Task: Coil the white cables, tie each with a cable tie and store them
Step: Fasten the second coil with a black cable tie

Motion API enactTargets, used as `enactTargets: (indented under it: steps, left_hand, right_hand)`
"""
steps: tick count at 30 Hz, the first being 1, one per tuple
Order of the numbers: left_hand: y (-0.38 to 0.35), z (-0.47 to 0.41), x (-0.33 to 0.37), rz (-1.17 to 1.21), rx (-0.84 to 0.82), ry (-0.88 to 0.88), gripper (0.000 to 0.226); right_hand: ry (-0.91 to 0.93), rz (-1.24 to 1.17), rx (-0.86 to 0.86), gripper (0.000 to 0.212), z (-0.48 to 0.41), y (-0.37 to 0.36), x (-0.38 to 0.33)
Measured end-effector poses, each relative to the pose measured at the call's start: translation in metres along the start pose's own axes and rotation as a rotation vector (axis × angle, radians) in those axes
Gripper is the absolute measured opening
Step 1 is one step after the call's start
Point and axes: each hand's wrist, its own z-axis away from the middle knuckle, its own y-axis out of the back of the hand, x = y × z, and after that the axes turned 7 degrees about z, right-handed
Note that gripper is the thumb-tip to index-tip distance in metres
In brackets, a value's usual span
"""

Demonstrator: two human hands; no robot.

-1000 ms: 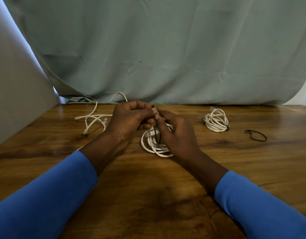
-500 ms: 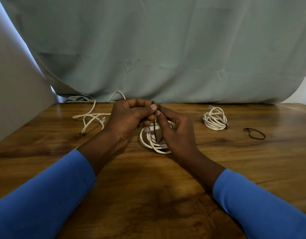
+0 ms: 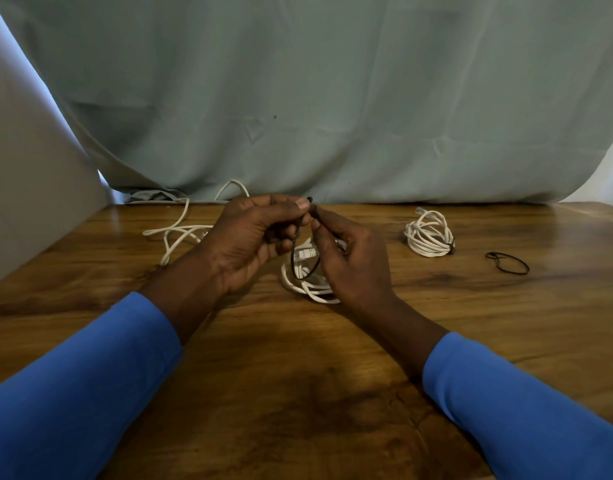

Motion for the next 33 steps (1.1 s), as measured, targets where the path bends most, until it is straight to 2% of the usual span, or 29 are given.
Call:
enactTargets:
  steps: [9,12,15,19,22,25,27,33]
  left_hand:
    - [0.0005,0.0000,0.0030,0.014,-0.035,0.087,0.021]
    - [0.0014,-0.0001,0.0026,0.002,-0.051,0.128,0.016]
    - [0.0008,0.0003,0.0015,0.019,-0.056,0.135,0.020]
    - [-0.0005,0.0008,0.0044,0.089,-0.029,0.120,0.002]
    - [-0.0005,0.0017,0.0059,0.081,-0.031,0.142,0.003]
    - [-0.0015,0.0029,0.0054,0.064,-0.024,0.165,0.020]
    - [-0.0010,0.0033,0.0057,0.063,-0.031,0.178,0.022]
    - [-0.0003,0.0019,0.0037,0.050,-0.040,0.214,0.003]
  right_hand:
    - [0.085,0.024,0.038,0.037,-0.0013,0.0001,0.0017]
    - [0.098,0.033,0.030,0.037,-0.0019,0.0004,0.0021]
    - [0.111,0.046,0.035,0.037,-0.0020,0.0008,0.0029]
    - [0.129,0.064,0.058,0.036,-0.0020,0.0010,0.0023]
    - [0.150,0.084,0.057,0.036,-0.0020,0.0008,0.0024]
    - [0.159,0.096,0.050,0.037,-0.0023,0.0008,0.0033]
    - [0.170,0.106,0.050,0.036,-0.0025,0.0012,0.0034]
    - [0.186,0.119,0.064,0.034,-0.0022,0.0024,0.0021]
